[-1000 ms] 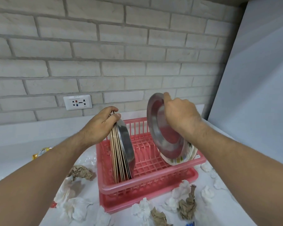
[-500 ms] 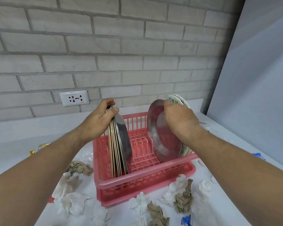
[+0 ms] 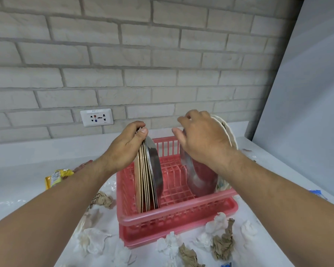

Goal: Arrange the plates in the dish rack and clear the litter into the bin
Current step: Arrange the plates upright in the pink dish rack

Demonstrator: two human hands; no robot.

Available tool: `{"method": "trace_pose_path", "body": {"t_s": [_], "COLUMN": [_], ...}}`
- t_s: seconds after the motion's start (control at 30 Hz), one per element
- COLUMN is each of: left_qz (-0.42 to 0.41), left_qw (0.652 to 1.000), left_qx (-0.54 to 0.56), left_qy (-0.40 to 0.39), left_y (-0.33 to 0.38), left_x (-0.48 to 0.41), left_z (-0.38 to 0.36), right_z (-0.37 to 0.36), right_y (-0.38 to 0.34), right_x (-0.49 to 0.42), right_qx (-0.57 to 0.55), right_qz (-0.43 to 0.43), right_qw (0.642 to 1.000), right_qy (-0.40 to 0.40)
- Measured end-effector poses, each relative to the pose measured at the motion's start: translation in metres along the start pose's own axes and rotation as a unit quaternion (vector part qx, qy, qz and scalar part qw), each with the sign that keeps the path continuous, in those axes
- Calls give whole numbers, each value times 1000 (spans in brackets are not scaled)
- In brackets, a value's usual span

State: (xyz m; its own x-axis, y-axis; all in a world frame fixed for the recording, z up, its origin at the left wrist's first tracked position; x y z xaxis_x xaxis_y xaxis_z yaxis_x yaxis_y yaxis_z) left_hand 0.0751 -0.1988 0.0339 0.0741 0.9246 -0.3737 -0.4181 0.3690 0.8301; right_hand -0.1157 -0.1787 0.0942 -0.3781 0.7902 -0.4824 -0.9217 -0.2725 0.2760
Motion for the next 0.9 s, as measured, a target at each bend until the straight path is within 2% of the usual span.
{"method": "trace_pose_path", "body": {"t_s": [0.07,0.17,0.27,0.47,0.73,0.83,0.9], "left_qz": [-5,-10,-5,-1,-6,-8,-7], "left_qw": [1000,1000,1000,1000,1000,1000,1000], "left_qx": [-3,2,19,18,1,3,3], "left_qy": [19,24,19,19,22,24,24], "left_y": [1,2,1,1,3,4,3], "left_x": [0,1,1,2,3,4,5], "left_z": [0,-1,0,1,2,2,3], "right_z": [-7,-23,-34,-29,-13,-16,-21], "right_y": [-14,-33,-48,-60,-59,-59,-56], "right_x": [1,6,14,18,10,5,8], "right_qx": [-138,-321,-400,-422,-344,-274,-283], "right_qz": [8,-9,-18,-13,-48,-44,-51], "right_qw": [990,944,910,901,929,949,945], "right_qy": [-34,-69,-105,-98,-125,-150,-153]}}
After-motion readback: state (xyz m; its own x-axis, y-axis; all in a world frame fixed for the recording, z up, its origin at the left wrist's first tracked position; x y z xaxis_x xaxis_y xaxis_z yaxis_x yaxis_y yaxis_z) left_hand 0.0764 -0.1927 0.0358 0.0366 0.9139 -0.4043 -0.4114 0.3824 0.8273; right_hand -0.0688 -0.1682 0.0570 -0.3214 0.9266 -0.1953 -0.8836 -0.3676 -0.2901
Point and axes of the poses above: each hand's wrist, its own x-axis away from the middle knuckle, its own z-axis out of the back of the hand, y = z × x, the point moved 6 cm from there along -x, towards the middle knuckle, and after that the axes turned 9 degrees about x, right-handed, at the moved point
